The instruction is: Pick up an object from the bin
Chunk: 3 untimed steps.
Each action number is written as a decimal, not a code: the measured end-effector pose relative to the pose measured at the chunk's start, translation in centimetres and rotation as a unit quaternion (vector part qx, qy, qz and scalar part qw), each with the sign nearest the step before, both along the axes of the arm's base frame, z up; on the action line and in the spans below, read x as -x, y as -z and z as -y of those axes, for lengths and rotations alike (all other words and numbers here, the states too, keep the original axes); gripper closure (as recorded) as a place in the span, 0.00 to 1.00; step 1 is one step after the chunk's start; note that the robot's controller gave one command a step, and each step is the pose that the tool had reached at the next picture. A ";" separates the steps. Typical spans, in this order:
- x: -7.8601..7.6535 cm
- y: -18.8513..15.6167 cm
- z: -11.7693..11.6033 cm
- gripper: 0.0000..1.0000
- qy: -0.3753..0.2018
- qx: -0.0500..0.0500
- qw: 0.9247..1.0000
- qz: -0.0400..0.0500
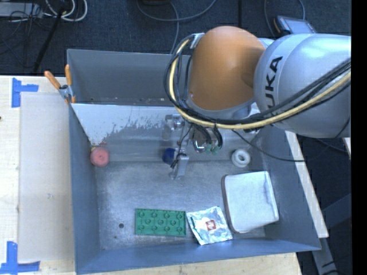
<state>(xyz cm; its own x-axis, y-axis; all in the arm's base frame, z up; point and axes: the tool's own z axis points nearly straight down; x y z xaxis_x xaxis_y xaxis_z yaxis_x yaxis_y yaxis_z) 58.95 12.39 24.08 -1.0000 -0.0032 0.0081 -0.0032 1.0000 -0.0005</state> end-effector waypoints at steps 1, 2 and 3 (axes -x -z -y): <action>11.4 14.5 -2.1 0.00 -0.056 0.000 0.998 -0.003; 8.8 17.3 -3.0 0.00 -0.029 -0.001 1.000 0.003; 8.8 17.2 -2.9 1.00 -0.027 -0.001 1.000 0.003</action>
Offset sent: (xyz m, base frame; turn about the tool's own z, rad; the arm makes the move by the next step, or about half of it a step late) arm -0.1091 0.0205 -0.1401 -0.1082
